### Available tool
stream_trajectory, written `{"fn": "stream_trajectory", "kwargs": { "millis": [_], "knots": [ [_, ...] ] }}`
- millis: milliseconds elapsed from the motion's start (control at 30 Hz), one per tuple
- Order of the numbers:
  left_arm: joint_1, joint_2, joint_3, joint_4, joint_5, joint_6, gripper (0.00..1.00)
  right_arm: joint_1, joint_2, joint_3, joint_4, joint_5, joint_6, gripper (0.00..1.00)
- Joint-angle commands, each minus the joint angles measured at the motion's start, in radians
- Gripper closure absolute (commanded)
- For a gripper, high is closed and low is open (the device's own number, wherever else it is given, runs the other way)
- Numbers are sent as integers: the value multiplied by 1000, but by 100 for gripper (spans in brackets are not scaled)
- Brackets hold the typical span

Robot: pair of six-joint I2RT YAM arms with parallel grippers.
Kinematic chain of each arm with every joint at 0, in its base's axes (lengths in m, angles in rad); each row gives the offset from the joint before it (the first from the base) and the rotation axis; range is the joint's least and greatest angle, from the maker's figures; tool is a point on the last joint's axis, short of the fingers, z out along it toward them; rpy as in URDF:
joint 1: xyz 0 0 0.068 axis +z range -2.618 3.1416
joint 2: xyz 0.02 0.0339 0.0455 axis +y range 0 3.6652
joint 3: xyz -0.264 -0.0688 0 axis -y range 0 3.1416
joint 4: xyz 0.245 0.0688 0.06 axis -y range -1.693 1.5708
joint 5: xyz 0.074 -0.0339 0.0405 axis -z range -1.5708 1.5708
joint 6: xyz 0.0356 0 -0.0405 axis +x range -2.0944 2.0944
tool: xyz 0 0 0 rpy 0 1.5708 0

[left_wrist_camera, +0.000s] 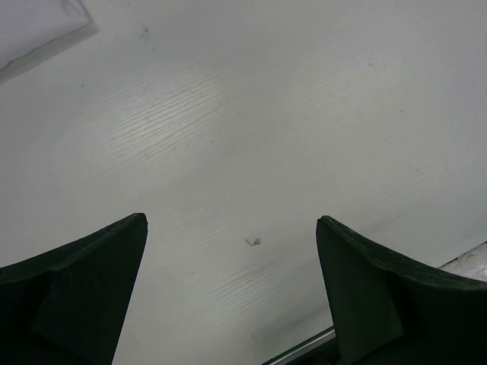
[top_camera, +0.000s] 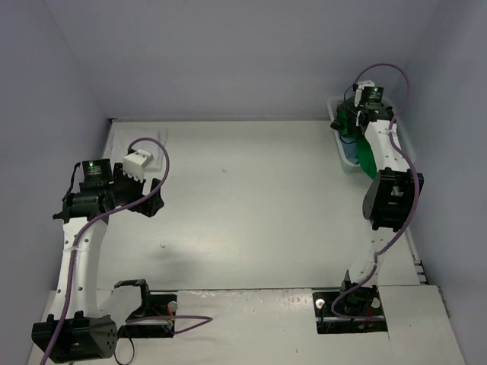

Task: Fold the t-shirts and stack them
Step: Grab the tshirt from the pile

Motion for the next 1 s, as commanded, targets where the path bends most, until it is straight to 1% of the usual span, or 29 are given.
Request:
{"fn": "stream_trajectory", "kwargs": {
  "millis": [0, 200, 267, 300, 367, 400, 467, 533, 600, 733, 800, 833, 867, 900, 933, 967],
  "knots": [
    [26, 23, 62, 44, 7, -20, 13, 1, -25, 18, 73, 60, 34, 49],
    [59, 9, 36, 65, 2, -30, 13, -7, -35, -2, 121, 106, 17, 50],
    [75, 3, 23, 79, 3, -37, 13, -11, -35, -8, 133, 98, 14, 55],
    [84, 1, 21, 82, 3, -38, 13, -16, -31, -11, 142, 95, 12, 63],
    [93, 4, 24, 79, 8, -43, 13, -16, -11, -6, 144, 97, 11, 70],
    [102, 7, 24, 78, 10, -47, 13, -17, 1, -5, 147, 97, 11, 77],
    [110, 7, 24, 79, 16, -50, 13, -19, 12, -6, 156, 95, 8, 86],
    [115, 7, 21, 79, 20, -50, 13, -22, 31, -3, 164, 101, 6, 86],
    [118, 6, 15, 82, 23, -52, 13, -28, 47, 4, 170, 106, 3, 90],
    [118, 7, 15, 82, 22, -52, 13, -31, 70, 15, 172, 110, -11, 90],
    [121, 9, 18, 82, 26, -55, 13, -31, 78, 15, 172, 104, -12, 87],
    [122, 9, 18, 82, 30, -53, 13, -31, 77, 14, 170, 103, -12, 83],
    [130, 9, 18, 82, 37, -56, 13, -31, 72, 11, 170, 101, -9, 74],
    [133, 9, 16, 84, 40, -56, 13, -31, 64, 6, 170, 97, -8, 69],
    [136, 6, 12, 85, 43, -56, 13, -31, 60, 3, 170, 94, -6, 67],
    [136, -2, 10, 90, 45, -58, 13, -31, 57, 3, 170, 92, -5, 71]
  ]
}}
